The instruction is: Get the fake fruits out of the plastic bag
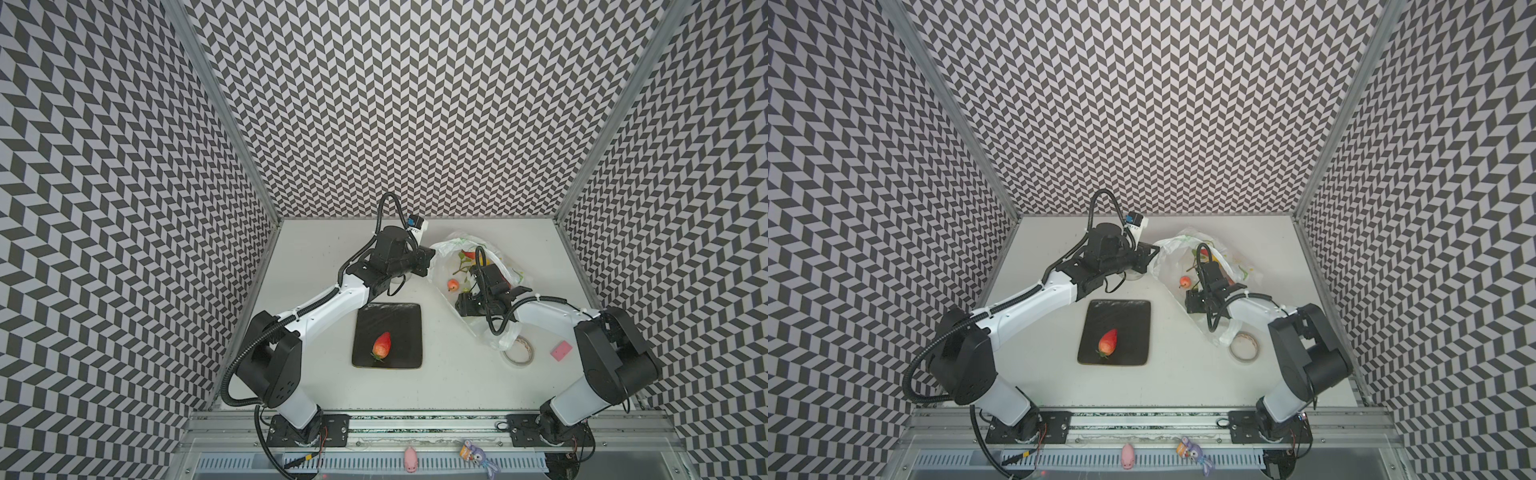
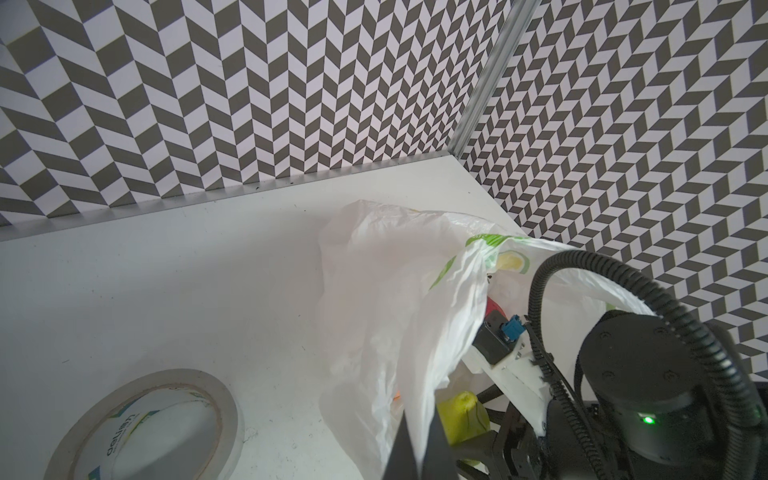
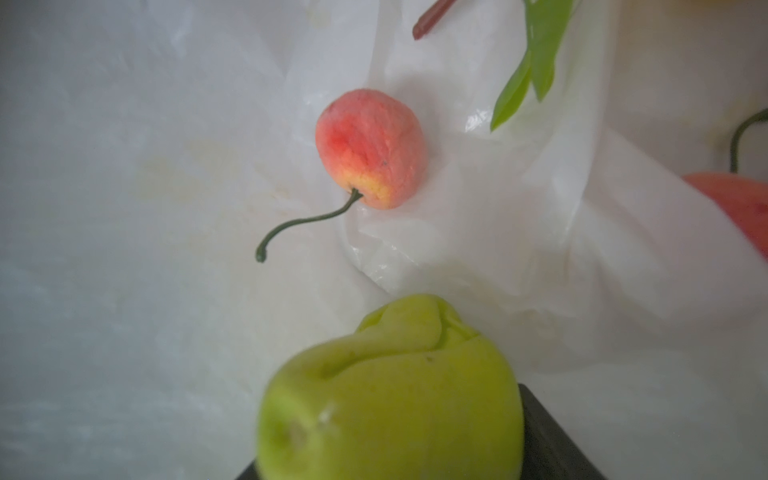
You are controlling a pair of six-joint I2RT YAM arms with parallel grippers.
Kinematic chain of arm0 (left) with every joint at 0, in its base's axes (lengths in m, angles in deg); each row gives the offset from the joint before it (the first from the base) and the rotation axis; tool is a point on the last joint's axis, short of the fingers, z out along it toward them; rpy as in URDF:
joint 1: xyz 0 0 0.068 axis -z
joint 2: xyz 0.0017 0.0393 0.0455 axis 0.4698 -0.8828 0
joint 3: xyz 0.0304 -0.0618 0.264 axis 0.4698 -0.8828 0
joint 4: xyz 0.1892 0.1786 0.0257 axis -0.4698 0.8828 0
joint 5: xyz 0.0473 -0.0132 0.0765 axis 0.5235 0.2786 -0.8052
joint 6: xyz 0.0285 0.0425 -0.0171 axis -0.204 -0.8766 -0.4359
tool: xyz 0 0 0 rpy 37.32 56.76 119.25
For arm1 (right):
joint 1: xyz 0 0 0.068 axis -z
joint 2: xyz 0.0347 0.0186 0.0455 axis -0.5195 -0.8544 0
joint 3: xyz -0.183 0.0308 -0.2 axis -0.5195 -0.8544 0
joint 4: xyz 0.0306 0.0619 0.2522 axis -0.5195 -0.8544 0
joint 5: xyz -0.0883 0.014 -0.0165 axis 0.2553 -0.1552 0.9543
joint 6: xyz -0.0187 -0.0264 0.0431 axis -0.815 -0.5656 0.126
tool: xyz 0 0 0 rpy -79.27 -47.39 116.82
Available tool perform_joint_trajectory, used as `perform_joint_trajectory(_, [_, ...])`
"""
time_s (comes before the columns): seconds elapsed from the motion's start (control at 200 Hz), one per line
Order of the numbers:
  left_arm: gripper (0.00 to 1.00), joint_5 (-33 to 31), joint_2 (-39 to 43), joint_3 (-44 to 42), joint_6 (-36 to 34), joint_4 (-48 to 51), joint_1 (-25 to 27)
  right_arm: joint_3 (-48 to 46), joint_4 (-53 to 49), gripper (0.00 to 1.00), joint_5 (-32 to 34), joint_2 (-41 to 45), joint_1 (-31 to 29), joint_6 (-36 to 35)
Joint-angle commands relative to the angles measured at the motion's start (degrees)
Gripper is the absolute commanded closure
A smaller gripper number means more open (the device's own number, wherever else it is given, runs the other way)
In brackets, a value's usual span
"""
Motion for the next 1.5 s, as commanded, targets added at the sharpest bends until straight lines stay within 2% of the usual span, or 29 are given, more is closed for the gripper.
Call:
perform_joint_trajectory(0.0, [1.00, -0.28, 1.10, 1.77, 0.64, 0.73, -0.15, -0.03, 2.14, 0.48, 0.43, 3.32, -0.69, 0.31])
perform_joint_trajectory(0.125, [1.00, -0.29, -0.14, 3.02, 0.74, 1.04, -0.13, -1.34, 3.36, 0.60, 0.58, 5.54, -0.93, -2.99])
perform_joint_trajectory(0.325, [1.00, -0.36, -2.04, 3.67, -0.33, 0.18, -0.43, -5.71, 7.31, 0.65, -0.12, 15.27, -1.61, -10.43])
perform_joint_trajectory(0.601, [1.00, 0.84, -4.11, 4.20, -6.64, 0.21, 0.14, -13.26, 14.49, 0.66, -6.12, 29.90, -2.46, -20.39])
perform_joint_trajectory(0.721, [1.00, 0.89, -4.47, 4.25, -6.56, 0.00, 0.14, -12.58, 12.34, 0.66, -9.25, 34.49, -4.37, -23.52])
perform_joint_trajectory(0.811, [1.00, 0.89, -4.46, 4.35, -6.21, -0.33, 0.14, -10.59, 8.45, 0.66, -10.26, 35.98, -8.69, -23.61])
perform_joint_trajectory(0.991, [1.00, 0.28, -4.04, 4.17, -6.05, -0.59, 0.14, -7.77, 2.84, 0.65, -6.14, 31.89, -21.94, -20.48])
perform_joint_trajectory(1.177, [1.00, -0.45, -3.78, 4.09, -5.95, -0.47, 0.05, -9.79, 11.32, 0.64, -2.97, 23.27, -33.05, -16.86])
perform_joint_trajectory(1.342, [1.00, -0.71, -3.62, 3.99, -5.99, -0.21, 0.05, -6.56, 15.55, 0.64, -0.65, 11.48, -35.55, -16.60])
perform_joint_trajectory(1.492, [1.00, -0.67, -3.56, 4.24, -6.04, 0.22, 0.05, -6.42, 21.63, 0.62, 0.25, 5.54, -36.18, -16.88])
